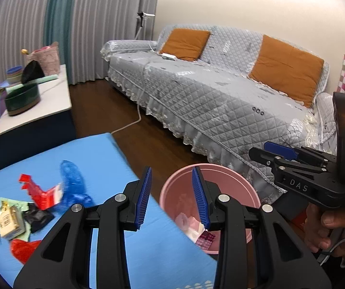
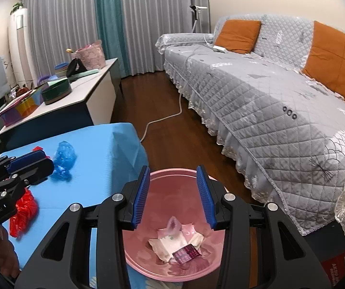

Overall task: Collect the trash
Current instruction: 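Open both tools to drop the packet and paper into the basin, then move both open tools back over the table toward the trash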

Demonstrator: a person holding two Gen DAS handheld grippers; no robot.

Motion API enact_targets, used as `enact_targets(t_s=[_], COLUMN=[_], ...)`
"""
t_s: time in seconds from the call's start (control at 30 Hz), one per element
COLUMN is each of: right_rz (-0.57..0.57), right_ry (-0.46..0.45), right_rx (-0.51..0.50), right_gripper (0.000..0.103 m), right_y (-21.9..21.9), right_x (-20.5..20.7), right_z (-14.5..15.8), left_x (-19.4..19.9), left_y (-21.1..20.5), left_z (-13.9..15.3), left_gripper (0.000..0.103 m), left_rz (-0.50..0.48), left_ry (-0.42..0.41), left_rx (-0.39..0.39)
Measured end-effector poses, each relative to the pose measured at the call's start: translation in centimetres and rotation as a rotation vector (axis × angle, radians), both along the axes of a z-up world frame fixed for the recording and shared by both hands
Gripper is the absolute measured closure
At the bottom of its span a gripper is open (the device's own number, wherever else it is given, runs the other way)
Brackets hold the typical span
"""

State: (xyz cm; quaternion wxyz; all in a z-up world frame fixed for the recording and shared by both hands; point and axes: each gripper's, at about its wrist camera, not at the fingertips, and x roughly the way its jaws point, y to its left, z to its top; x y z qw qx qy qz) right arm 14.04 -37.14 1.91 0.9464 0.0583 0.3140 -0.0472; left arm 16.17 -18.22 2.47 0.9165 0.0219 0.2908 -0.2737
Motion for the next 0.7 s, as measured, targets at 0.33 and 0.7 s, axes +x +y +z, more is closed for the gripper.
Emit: enact_targets(t_s=[0.33,0.7], right_rz=[0.058,0.128], right_ry=[-0.011,-0.009], right_rx=[0.017,0.030], right_gripper=[0.061,0.061], right_y=[4.2,8.4], right_x=[1.4,3.3], right_z=[0.3,0.2], left_x=[0.1,0.5], left_y=[5.8,11.9], left_z=[0.6,1.0], left_gripper=[0.068,0.068], left_rz=[0.104,0.228], left_ry=[-0.014,-0.017], left_rx=[-0.018,-0.024])
